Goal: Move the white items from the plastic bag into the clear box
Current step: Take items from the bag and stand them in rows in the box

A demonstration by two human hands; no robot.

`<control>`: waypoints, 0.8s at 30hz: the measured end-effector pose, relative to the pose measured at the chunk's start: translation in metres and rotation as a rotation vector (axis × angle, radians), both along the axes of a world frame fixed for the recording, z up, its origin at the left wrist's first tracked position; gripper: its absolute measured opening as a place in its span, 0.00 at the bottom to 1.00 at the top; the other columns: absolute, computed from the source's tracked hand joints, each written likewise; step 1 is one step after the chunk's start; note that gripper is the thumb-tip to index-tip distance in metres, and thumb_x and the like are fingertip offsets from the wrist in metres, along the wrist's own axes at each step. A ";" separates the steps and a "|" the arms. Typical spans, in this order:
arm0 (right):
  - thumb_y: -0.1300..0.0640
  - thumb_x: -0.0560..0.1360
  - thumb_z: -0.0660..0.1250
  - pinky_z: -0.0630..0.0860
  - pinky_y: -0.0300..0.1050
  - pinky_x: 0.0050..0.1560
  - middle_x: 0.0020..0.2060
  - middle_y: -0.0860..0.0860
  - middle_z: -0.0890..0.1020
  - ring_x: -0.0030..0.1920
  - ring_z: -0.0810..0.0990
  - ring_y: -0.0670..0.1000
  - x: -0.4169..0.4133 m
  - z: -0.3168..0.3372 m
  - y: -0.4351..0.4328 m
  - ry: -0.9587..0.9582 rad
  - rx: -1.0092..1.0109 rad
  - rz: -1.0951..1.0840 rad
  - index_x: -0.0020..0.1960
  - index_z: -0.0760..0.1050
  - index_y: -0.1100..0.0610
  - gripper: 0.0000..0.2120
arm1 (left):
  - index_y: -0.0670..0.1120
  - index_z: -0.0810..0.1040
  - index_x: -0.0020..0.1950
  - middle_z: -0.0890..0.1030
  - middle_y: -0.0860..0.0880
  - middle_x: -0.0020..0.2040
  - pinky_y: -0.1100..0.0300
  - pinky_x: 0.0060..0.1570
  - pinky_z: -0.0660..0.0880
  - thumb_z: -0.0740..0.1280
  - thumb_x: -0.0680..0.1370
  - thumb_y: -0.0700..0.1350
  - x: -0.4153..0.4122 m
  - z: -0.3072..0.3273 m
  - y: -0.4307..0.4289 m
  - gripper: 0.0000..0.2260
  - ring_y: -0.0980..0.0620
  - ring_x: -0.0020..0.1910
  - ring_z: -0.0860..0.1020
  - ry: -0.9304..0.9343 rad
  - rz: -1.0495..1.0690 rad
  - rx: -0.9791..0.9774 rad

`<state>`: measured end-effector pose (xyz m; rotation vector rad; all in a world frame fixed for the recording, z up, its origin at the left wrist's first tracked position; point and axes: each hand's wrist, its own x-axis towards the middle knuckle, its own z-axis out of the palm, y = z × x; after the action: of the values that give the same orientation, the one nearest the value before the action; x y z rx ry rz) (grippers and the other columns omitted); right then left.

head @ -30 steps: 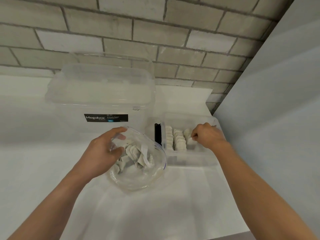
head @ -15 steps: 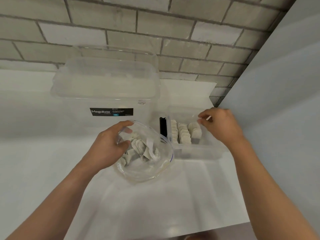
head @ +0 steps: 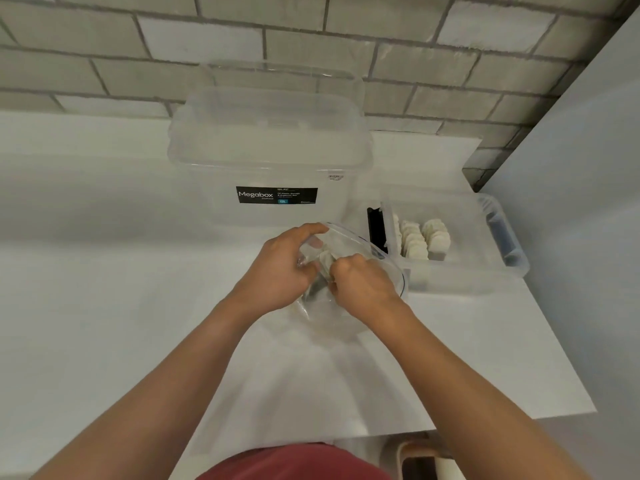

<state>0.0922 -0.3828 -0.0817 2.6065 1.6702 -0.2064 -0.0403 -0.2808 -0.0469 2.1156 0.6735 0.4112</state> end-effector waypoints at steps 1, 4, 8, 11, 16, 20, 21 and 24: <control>0.60 0.79 0.62 0.67 0.48 0.38 0.47 0.58 0.81 0.46 0.81 0.62 -0.002 -0.006 0.003 -0.007 0.004 0.005 0.53 0.78 0.59 0.07 | 0.57 0.73 0.68 0.79 0.59 0.56 0.75 0.44 0.68 0.69 0.75 0.40 -0.001 -0.001 0.000 0.23 0.58 0.38 0.75 -0.001 -0.006 -0.005; 0.58 0.77 0.64 0.68 0.48 0.38 0.45 0.55 0.80 0.45 0.81 0.61 -0.008 -0.016 0.013 0.046 0.047 0.003 0.51 0.78 0.56 0.05 | 0.56 0.74 0.68 0.80 0.58 0.55 0.76 0.43 0.67 0.69 0.75 0.38 -0.003 0.000 0.002 0.24 0.60 0.37 0.74 -0.005 -0.009 0.002; 0.50 0.74 0.67 0.73 0.50 0.40 0.45 0.53 0.81 0.47 0.80 0.60 -0.020 -0.017 0.028 0.224 0.021 -0.080 0.48 0.79 0.54 0.08 | 0.55 0.74 0.68 0.80 0.57 0.55 0.76 0.42 0.67 0.69 0.74 0.36 -0.006 0.002 0.005 0.25 0.61 0.35 0.73 -0.013 -0.008 0.000; 0.51 0.75 0.66 0.71 0.49 0.40 0.46 0.54 0.80 0.47 0.79 0.60 -0.025 -0.011 0.029 0.240 0.014 -0.123 0.45 0.76 0.55 0.07 | 0.56 0.74 0.68 0.80 0.56 0.55 0.76 0.42 0.68 0.69 0.74 0.36 -0.009 0.003 0.006 0.25 0.62 0.35 0.74 -0.016 -0.010 0.002; 0.52 0.74 0.67 0.69 0.47 0.39 0.44 0.53 0.79 0.43 0.76 0.59 -0.022 -0.002 0.026 0.302 0.021 -0.143 0.40 0.68 0.49 0.08 | 0.56 0.74 0.68 0.80 0.56 0.55 0.77 0.41 0.66 0.69 0.74 0.37 -0.011 0.001 0.011 0.25 0.62 0.35 0.74 -0.020 0.006 -0.017; 0.48 0.71 0.72 0.73 0.46 0.39 0.45 0.50 0.83 0.46 0.81 0.56 -0.025 -0.005 0.026 0.388 0.004 -0.165 0.39 0.68 0.44 0.12 | 0.56 0.74 0.68 0.80 0.57 0.55 0.77 0.40 0.66 0.69 0.75 0.38 -0.012 0.002 0.011 0.24 0.63 0.35 0.73 -0.011 0.007 -0.014; 0.50 0.71 0.72 0.73 0.47 0.39 0.44 0.50 0.83 0.46 0.81 0.56 -0.026 -0.006 0.025 0.407 0.011 -0.175 0.38 0.68 0.45 0.13 | 0.56 0.74 0.68 0.80 0.57 0.55 0.77 0.40 0.66 0.69 0.75 0.38 -0.012 0.003 0.011 0.24 0.63 0.34 0.73 -0.011 0.004 -0.018; 0.53 0.71 0.71 0.77 0.48 0.42 0.41 0.49 0.82 0.46 0.81 0.57 -0.027 0.001 0.021 0.425 0.039 -0.154 0.36 0.72 0.46 0.09 | 0.56 0.74 0.68 0.80 0.57 0.55 0.77 0.39 0.67 0.69 0.75 0.38 -0.014 0.002 0.011 0.24 0.62 0.33 0.73 -0.011 0.002 -0.031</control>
<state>0.0647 -0.3617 -0.0808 2.8734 1.5817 -0.7908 -0.0545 -0.2702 -0.0450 2.0819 0.6719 0.4113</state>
